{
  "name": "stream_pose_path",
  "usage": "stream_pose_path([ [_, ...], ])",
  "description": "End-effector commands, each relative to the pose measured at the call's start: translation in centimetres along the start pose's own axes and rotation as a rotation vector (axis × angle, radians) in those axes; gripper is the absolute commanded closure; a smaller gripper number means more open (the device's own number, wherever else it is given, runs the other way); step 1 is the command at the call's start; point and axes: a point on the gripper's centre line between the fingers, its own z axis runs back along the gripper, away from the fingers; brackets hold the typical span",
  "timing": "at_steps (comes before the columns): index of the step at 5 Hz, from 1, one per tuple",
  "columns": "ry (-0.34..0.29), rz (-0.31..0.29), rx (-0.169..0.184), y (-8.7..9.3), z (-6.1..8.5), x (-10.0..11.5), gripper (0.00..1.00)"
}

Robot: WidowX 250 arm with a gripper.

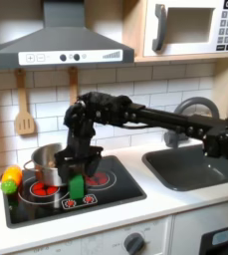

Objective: Reach green block

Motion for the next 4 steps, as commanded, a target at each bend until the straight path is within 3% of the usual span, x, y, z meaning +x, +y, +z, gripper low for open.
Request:
stream_pose_path([
  [1, 0.032, -0.004, -0.012, -0.5, -1.5, 0.1, 0.00],
  [4, 0.061, -0.019, -0.009, -0.8, -2.8, -0.1, 0.00],
])
